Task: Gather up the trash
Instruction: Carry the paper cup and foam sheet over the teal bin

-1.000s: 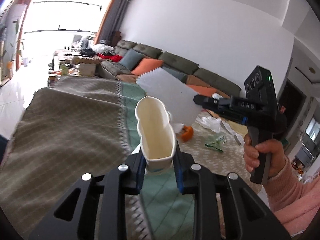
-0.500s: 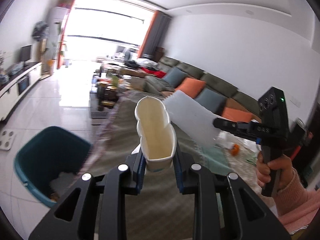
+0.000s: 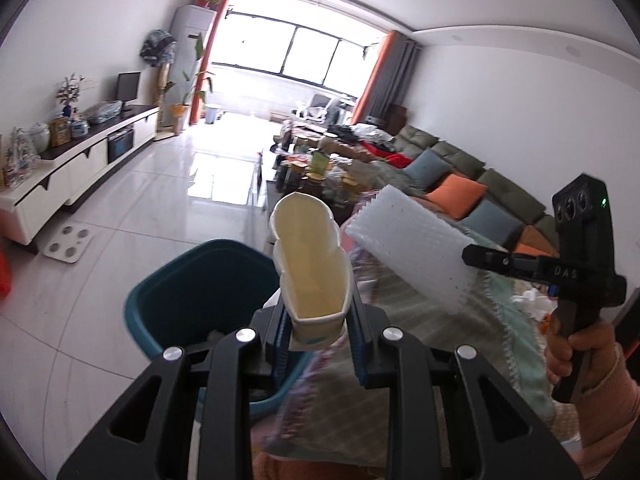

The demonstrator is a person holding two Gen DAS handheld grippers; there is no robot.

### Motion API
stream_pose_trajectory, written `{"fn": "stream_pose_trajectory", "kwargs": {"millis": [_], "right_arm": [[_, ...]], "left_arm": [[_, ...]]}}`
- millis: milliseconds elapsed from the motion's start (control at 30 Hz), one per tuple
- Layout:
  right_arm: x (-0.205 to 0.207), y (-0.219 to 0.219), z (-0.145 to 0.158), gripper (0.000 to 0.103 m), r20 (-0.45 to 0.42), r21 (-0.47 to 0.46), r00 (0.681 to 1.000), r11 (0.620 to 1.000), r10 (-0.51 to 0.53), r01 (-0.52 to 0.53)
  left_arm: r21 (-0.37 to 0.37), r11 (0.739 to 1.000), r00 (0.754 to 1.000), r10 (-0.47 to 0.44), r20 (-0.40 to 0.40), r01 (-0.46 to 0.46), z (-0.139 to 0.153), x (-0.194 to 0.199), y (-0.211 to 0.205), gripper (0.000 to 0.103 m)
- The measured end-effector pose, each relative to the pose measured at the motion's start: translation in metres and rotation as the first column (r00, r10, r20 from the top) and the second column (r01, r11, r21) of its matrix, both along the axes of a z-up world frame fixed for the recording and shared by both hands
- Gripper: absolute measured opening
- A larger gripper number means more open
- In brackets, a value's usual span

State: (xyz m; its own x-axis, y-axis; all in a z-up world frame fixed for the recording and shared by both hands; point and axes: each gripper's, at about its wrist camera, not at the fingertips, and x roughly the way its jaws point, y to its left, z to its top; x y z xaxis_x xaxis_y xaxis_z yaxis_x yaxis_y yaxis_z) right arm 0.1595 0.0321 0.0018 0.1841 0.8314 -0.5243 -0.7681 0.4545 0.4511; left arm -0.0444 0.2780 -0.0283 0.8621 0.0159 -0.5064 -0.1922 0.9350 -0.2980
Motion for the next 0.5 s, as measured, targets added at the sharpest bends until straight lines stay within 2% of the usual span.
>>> {"fn": "stream_pose_trajectory", "kwargs": {"millis": [500], "right_arm": [[0.006, 0.076, -0.020, 0.014, -0.038, -0.088, 0.998, 0.995, 0.052, -0.056]], "left_arm": [[-0.002, 0.996, 0.991, 0.085, -0.100, -0.085, -0.030, 0.013, 0.038, 0.026]]}}
